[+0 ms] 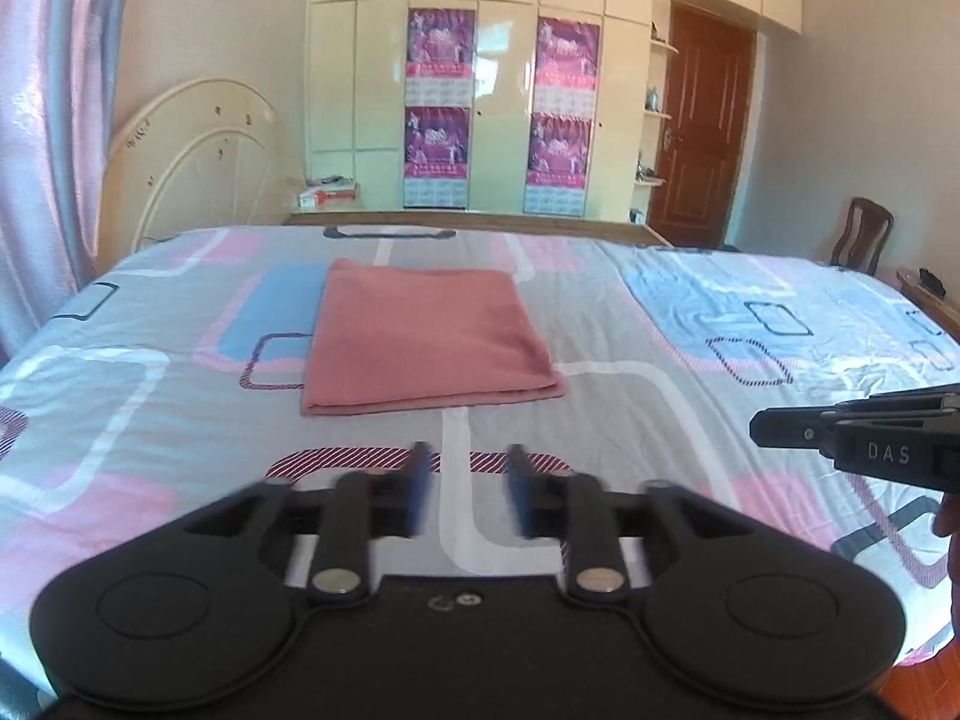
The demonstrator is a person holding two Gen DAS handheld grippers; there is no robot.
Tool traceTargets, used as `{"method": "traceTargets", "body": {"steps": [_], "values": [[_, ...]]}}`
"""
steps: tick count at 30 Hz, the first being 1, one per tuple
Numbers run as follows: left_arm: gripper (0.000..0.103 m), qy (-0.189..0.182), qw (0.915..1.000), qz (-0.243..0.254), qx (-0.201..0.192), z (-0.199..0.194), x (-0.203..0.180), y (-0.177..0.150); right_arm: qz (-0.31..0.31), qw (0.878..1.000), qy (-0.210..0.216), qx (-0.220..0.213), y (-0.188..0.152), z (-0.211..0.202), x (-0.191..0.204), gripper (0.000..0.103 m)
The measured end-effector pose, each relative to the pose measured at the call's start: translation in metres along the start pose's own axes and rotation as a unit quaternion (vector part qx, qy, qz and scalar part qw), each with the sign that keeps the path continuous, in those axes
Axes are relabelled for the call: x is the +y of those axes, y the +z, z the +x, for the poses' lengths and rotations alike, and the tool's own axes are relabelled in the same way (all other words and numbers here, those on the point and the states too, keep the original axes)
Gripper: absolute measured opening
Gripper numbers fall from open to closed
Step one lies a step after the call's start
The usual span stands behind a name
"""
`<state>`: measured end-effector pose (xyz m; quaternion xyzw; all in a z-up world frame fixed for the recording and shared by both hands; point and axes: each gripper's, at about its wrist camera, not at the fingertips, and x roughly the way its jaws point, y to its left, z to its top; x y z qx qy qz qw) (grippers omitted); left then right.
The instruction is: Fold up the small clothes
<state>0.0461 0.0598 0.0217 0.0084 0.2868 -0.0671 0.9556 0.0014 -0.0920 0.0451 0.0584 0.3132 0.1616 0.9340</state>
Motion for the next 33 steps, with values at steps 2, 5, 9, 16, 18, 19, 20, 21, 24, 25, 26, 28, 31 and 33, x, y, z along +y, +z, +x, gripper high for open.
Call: {"method": "traceTargets", "body": {"steps": [2,5,9,16,18,19,20,21,24,25,26,28,31,33], "values": [[0.1,0.026,0.9992,0.0,-0.032,-0.018,-0.007,-0.002,0.008,0.999,-0.029,-0.012,-0.002,-0.013,0.003,0.066],[0.103,0.04,0.9972,0.013,-0.061,-0.041,-0.015,-0.005,0.0,0.996,-0.063,-0.059,-0.01,-0.031,0.007,0.103],[0.103,0.042,0.9966,0.008,-0.071,-0.059,-0.018,-0.006,0.008,0.997,-0.06,-0.052,-0.019,-0.042,0.007,0.103],[0.103,0.043,0.9967,-0.002,-0.069,-0.079,-0.018,-0.015,0.013,0.996,-0.067,-0.059,-0.033,-0.079,0.012,0.103],[0.103,0.042,0.9965,0.003,-0.072,-0.084,-0.019,-0.017,0.015,0.995,-0.068,-0.069,-0.033,-0.092,0.014,0.103],[0.103,0.043,0.9963,0.004,-0.074,-0.086,-0.019,-0.019,0.016,0.995,-0.069,-0.074,-0.033,-0.097,0.016,0.103],[0.103,0.042,0.9964,0.004,-0.074,-0.088,-0.018,-0.02,0.017,0.994,-0.07,-0.08,-0.033,-0.102,0.017,0.103],[0.103,0.04,0.9965,0.004,-0.073,-0.09,-0.018,-0.021,0.019,0.994,-0.07,-0.083,-0.033,-0.106,0.018,0.103],[0.103,0.04,0.9963,0.001,-0.076,-0.095,-0.017,-0.023,0.015,0.993,-0.073,-0.086,-0.034,-0.115,0.021,0.103],[0.103,0.039,0.9963,0.0,-0.077,-0.096,-0.016,-0.024,0.013,0.993,-0.073,-0.087,-0.034,-0.117,0.022,0.103],[0.103,0.038,0.9961,-0.002,-0.079,-0.098,-0.015,-0.024,0.011,0.993,-0.073,-0.088,-0.035,-0.119,0.024,0.103],[0.103,0.036,0.996,-0.002,-0.082,-0.101,-0.015,-0.025,0.009,0.993,-0.072,-0.091,-0.036,-0.123,0.025,0.103],[0.103,0.035,0.9956,-0.003,-0.087,-0.105,-0.014,-0.025,0.006,0.993,-0.072,-0.091,-0.037,-0.125,0.027,0.103],[0.103,0.036,0.9954,-0.005,-0.089,-0.107,-0.015,-0.025,0.003,0.993,-0.072,-0.092,-0.036,-0.127,0.029,0.103]]}}
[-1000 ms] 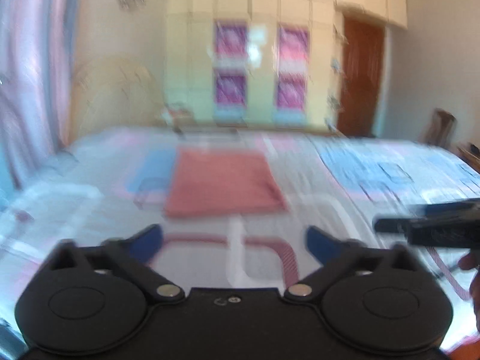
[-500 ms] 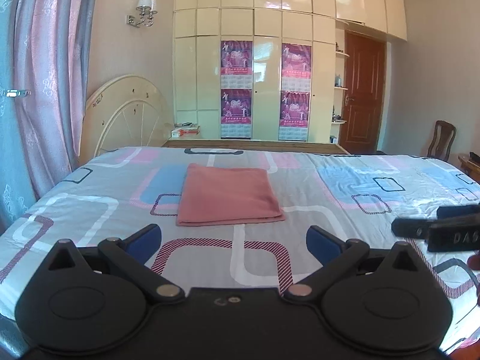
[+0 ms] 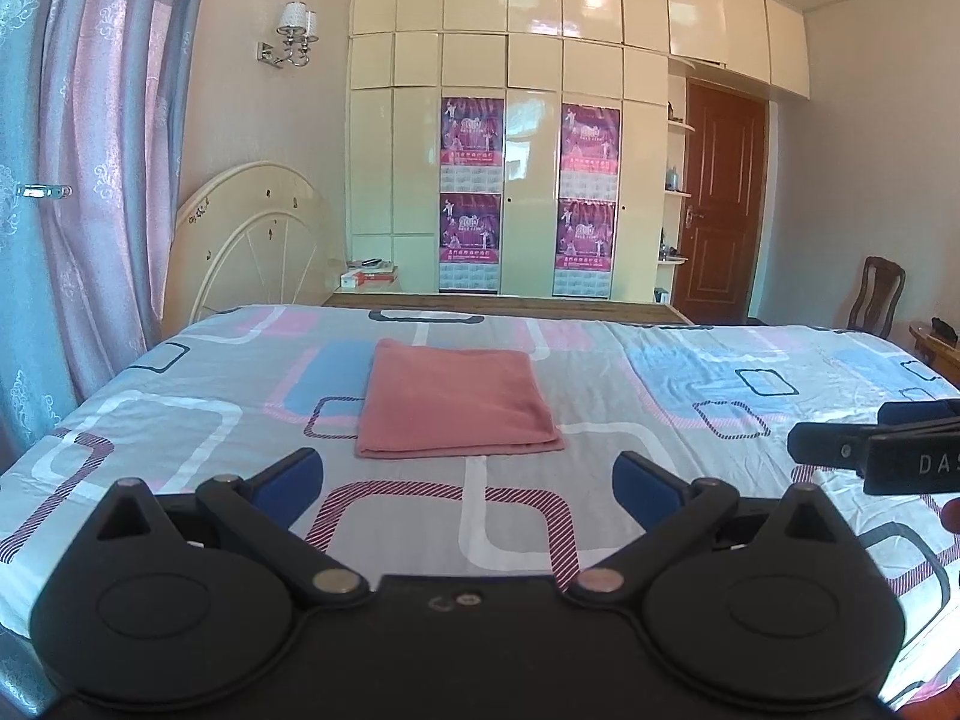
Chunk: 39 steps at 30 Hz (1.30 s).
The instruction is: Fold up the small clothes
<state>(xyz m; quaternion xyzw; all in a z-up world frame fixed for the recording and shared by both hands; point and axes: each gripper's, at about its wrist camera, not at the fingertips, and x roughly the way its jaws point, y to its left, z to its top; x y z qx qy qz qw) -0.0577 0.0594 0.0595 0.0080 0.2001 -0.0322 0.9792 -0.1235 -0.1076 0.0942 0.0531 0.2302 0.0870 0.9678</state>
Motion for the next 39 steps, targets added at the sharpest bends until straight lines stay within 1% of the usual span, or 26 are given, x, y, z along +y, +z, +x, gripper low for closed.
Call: {"method": "traceTargets", "body": {"steps": [8,39], "values": [[0.103,-0.002,1.0,0.002,-0.005,-0.0018,-0.0006,0.0014,-0.003,1.0,0.001,-0.003,0.0038,-0.0039,-0.0024,0.103],[0.103,-0.009,0.9999,0.009,-0.004,-0.0007,-0.0065,0.0066,-0.008,1.0,-0.002,-0.004,0.007,-0.0043,-0.0061,0.103]]}}
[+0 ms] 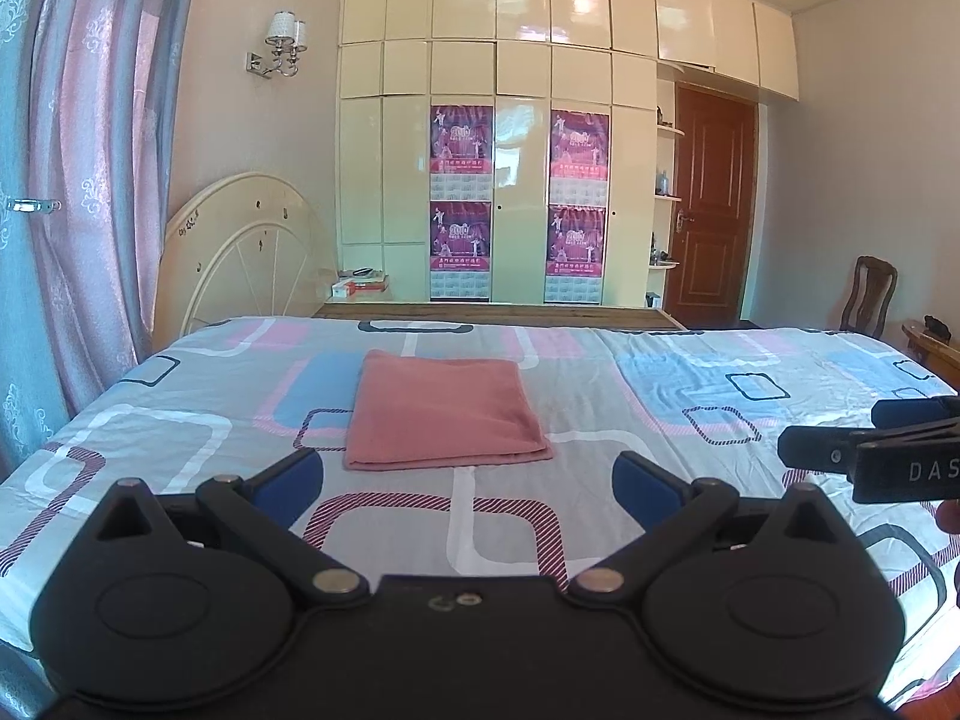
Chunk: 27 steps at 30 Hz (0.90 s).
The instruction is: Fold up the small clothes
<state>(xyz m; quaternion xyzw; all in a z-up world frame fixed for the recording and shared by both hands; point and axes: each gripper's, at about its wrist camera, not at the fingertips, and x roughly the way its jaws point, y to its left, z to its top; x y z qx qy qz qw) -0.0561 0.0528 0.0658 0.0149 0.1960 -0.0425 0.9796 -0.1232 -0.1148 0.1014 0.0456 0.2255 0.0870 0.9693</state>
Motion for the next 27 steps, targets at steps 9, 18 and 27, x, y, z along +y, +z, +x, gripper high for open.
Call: {"method": "traceTargets", "body": {"steps": [9,18,27], "values": [[0.103,-0.001,1.0,0.002,-0.002,-0.0003,-0.0004,0.0026,-0.002,1.0,0.001,-0.002,-0.0003,0.0003,-0.0013,0.103],[0.103,-0.001,1.0,0.002,-0.002,0.0003,0.0002,0.003,-0.005,1.0,0.002,0.001,-0.0006,0.0003,-0.0029,0.103],[0.103,0.0,1.0,0.003,0.0,0.0016,-0.0001,0.0045,-0.004,1.0,0.003,0.001,-0.0009,0.0016,-0.0042,0.103]]}}
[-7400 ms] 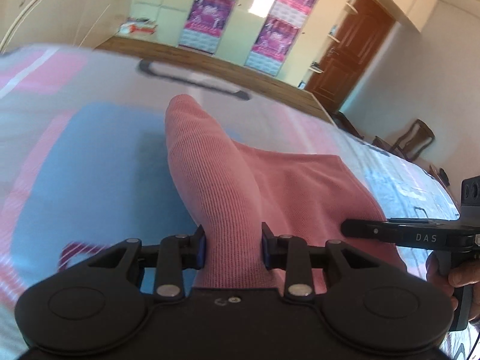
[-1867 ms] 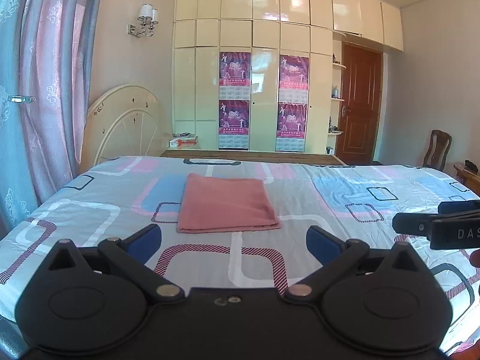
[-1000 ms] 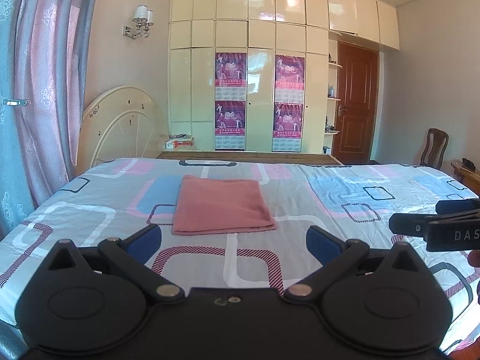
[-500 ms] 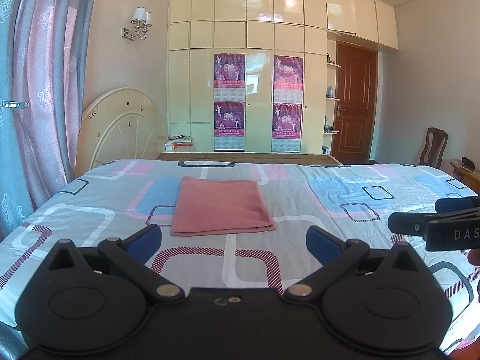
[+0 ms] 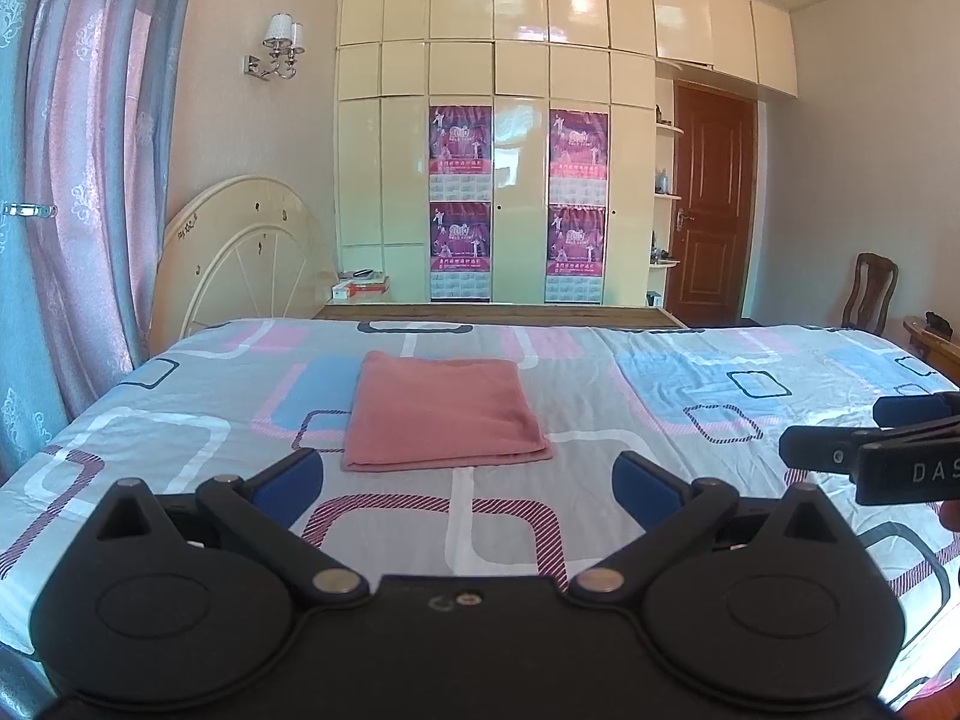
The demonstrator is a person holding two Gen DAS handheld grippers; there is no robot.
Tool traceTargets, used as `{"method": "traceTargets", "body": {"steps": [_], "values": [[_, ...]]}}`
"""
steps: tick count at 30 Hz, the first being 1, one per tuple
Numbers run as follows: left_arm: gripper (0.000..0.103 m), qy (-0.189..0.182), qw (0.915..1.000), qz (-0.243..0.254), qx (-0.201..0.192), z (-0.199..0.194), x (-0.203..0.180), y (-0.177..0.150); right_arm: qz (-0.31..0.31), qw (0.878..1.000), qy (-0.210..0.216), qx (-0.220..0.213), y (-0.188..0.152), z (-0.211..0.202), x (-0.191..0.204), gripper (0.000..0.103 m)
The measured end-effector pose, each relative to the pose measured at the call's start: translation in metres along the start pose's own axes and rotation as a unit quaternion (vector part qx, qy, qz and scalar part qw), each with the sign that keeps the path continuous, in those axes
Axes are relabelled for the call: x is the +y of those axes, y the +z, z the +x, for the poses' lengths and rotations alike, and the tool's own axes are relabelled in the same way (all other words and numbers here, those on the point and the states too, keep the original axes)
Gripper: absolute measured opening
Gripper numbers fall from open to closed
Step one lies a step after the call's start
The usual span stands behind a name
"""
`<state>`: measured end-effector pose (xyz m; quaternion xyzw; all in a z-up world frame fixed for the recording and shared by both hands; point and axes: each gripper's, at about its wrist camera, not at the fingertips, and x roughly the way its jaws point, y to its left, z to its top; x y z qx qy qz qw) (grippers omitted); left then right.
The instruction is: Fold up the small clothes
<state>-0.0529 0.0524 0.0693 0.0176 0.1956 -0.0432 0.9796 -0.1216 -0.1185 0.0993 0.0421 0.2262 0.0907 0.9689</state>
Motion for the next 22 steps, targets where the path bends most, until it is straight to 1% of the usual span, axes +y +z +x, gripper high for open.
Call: {"method": "traceTargets", "body": {"steps": [15,19,22], "values": [[0.102,-0.003,1.0,0.005,-0.003,0.0019,0.002,-0.0008,-0.007,1.0,0.003,-0.001,0.0011,-0.0002,-0.0041,0.103],[0.102,0.003,0.9999,0.01,-0.001,0.0037,0.003,-0.0031,-0.008,1.0,0.004,-0.002,0.0018,-0.0002,-0.004,0.103],[0.103,-0.004,1.0,0.002,0.007,0.0067,0.005,-0.0042,-0.008,1.0,0.006,-0.003,0.0014,0.0,-0.004,0.103]]}}
